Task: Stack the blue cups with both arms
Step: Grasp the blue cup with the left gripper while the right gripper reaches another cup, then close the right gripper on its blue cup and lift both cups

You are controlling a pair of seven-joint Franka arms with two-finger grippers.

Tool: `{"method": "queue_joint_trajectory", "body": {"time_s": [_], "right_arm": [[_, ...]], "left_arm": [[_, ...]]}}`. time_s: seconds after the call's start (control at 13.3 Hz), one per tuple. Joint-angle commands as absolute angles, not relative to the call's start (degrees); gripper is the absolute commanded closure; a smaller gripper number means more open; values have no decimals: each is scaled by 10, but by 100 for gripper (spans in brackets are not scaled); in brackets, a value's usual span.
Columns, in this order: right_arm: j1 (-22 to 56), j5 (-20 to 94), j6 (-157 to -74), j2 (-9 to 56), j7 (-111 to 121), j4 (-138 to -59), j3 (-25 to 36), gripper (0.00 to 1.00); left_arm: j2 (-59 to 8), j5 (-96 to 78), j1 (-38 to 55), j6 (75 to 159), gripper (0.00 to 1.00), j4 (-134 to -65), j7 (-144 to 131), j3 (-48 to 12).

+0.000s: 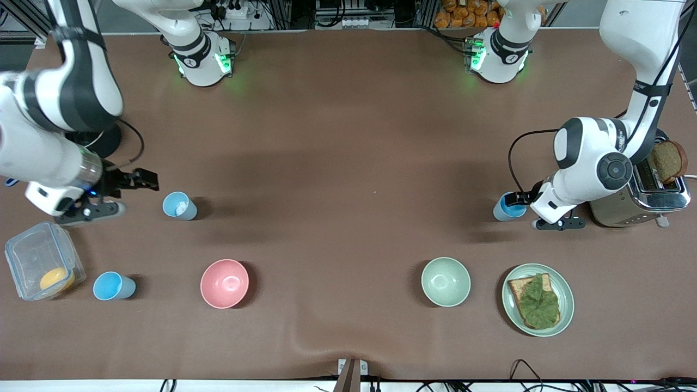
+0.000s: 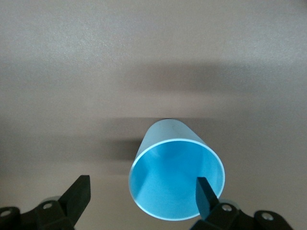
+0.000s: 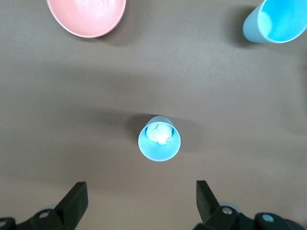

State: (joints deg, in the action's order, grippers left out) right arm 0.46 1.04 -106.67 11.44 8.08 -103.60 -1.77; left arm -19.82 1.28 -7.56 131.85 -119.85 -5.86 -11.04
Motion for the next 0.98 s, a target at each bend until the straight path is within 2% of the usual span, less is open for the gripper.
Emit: {"method": "queue_joint_trajectory", "body": {"time_s": [0.0,0.3,0.6,0.9], "right_arm": [[0,8,-1098,140,76,-1042,-16,0],[-18,5,-1180,165,87,-1081,-15,0],[-39,-1,-1238,186,107,-1121,-14,0],[-61,-2,-1298,192,120,-1172,-15,0]], "left_arm": [[-211,27,-78,1325,19,-1190,-64,-114],[-220,27,-81,1336,33,-1189,-65,-114],[-226,27,-81,1338,55,-1185,-65,-114],[-224,27,-81,1338,100,-1185,-57,-114]]}}
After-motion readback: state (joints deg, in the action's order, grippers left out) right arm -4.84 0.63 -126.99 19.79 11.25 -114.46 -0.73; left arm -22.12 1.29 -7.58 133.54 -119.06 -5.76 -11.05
